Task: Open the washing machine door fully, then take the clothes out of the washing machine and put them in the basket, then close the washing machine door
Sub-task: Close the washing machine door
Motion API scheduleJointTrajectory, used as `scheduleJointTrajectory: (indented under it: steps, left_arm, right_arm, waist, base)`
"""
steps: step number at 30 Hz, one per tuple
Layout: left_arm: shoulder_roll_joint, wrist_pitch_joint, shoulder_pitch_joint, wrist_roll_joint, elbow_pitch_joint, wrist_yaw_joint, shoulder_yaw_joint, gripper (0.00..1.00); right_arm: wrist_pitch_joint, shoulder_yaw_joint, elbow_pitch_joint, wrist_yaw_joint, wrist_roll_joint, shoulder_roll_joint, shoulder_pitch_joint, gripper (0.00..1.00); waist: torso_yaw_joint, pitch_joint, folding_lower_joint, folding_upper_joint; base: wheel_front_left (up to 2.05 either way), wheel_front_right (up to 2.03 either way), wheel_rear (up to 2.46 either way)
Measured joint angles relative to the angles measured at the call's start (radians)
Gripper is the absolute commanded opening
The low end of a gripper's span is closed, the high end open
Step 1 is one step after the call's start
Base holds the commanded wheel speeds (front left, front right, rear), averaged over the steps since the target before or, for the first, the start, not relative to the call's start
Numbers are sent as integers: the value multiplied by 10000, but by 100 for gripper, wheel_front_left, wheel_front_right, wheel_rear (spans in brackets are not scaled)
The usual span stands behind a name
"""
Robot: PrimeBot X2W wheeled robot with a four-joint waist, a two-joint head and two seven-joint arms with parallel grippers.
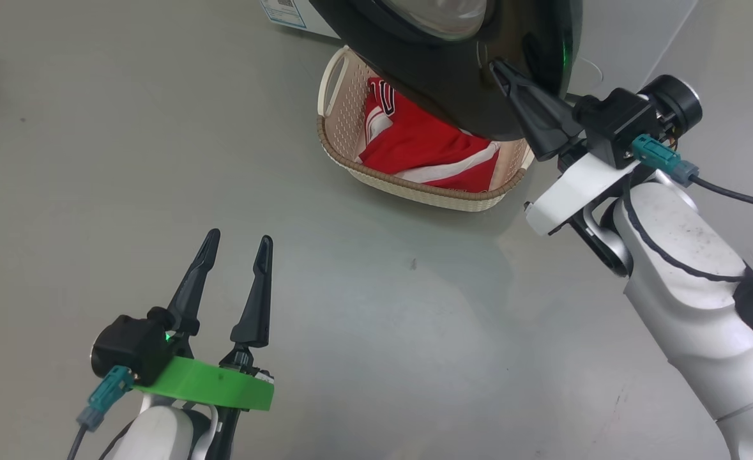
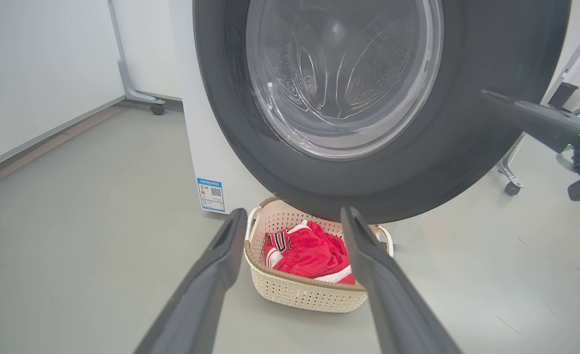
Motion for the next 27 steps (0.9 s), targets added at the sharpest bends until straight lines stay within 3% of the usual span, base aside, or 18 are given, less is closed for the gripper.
scheduleJointTrajectory:
  steps: [17,27]
  left_arm:
    - [-58,0,-453,90,-109,0,-395,100]
    - [-125,0,-878,-6,-284,0,-571,100]
  right_arm:
    - [0,-681,523,-19,-221,-876,-1315,0]
    - [247,-673,683,-12,-698,-1557,-2875,0]
  waist:
    - [-25,717,0,0]
    - [153,1582,0,0]
  base:
    - [0,0,0]
    - [0,0,0]
